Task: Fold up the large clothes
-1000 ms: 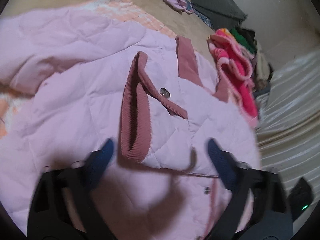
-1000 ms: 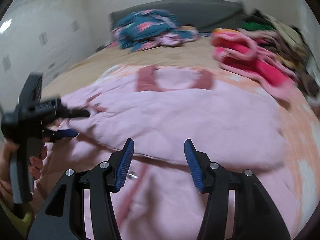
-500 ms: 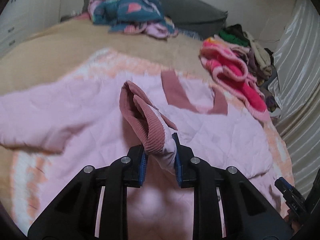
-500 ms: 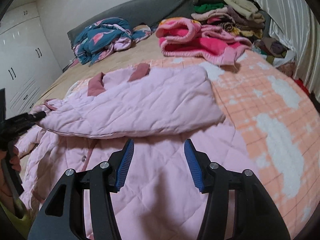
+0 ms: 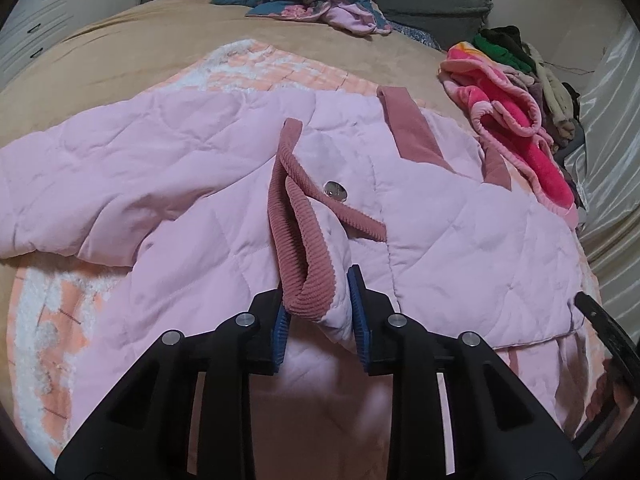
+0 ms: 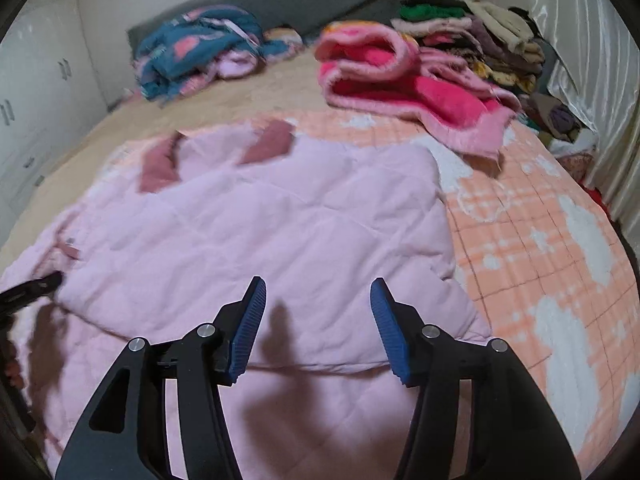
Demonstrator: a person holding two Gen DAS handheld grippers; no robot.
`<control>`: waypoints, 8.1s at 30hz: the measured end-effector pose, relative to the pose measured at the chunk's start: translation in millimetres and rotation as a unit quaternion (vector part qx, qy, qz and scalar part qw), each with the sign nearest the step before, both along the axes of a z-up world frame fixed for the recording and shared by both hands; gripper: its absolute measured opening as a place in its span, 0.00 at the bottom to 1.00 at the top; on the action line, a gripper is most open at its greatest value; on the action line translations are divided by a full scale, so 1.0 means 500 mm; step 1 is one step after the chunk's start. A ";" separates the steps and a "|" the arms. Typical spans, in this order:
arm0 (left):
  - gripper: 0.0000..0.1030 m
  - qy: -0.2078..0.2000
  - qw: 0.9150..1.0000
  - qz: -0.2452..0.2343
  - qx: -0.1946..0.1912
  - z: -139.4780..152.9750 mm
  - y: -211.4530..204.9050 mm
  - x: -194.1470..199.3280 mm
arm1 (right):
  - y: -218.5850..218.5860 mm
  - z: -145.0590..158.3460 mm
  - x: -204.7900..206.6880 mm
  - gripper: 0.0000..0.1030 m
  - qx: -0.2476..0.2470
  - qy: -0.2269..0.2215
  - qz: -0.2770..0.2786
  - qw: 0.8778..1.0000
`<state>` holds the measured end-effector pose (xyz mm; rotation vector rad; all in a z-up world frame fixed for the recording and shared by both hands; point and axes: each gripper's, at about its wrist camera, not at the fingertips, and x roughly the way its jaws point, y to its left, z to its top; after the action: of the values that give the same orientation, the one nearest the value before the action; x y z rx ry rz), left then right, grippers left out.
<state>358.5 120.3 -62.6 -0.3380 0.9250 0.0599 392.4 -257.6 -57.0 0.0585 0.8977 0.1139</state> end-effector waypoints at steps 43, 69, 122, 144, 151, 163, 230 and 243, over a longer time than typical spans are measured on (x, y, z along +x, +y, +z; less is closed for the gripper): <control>0.91 -0.020 0.991 0.129 -0.011 0.086 0.216 -0.101 | 0.288 0.166 -0.111 0.94 0.064 -0.076 0.117 0.988; 0.91 -0.019 0.959 0.280 -0.032 0.080 0.475 -0.207 | 0.646 0.203 -0.147 0.94 0.029 -0.081 0.267 0.960; 0.09 -0.199 0.884 0.396 -0.149 0.120 0.655 -0.339 | 0.510 0.115 -0.135 0.94 0.056 -0.040 0.225 0.972; 0.07 -0.296 0.922 0.232 -0.093 0.331 0.387 -0.290 | 0.331 0.140 -0.203 0.94 0.073 -0.068 0.143 0.985; 0.07 -0.311 0.928 0.182 -0.092 0.356 0.292 -0.264 | 0.275 0.132 -0.208 0.94 0.088 -0.062 0.117 0.987; 0.07 -0.320 0.942 0.085 -0.058 0.350 0.128 -0.217 | 0.134 0.127 -0.214 0.94 0.107 -0.067 0.051 0.991; 0.79 -0.146 0.911 -0.327 0.205 0.097 -0.319 -0.160 | -0.142 0.116 -0.254 0.94 0.162 -0.061 -0.110 0.979; 0.91 -0.140 0.976 -0.108 0.124 0.160 -0.018 -0.084 | -0.005 0.076 -0.200 0.94 0.214 -0.006 -0.041 0.976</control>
<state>316.5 111.4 17.3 -0.0104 0.6605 -0.0695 292.4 -260.2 -19.0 0.4950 0.8447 0.2290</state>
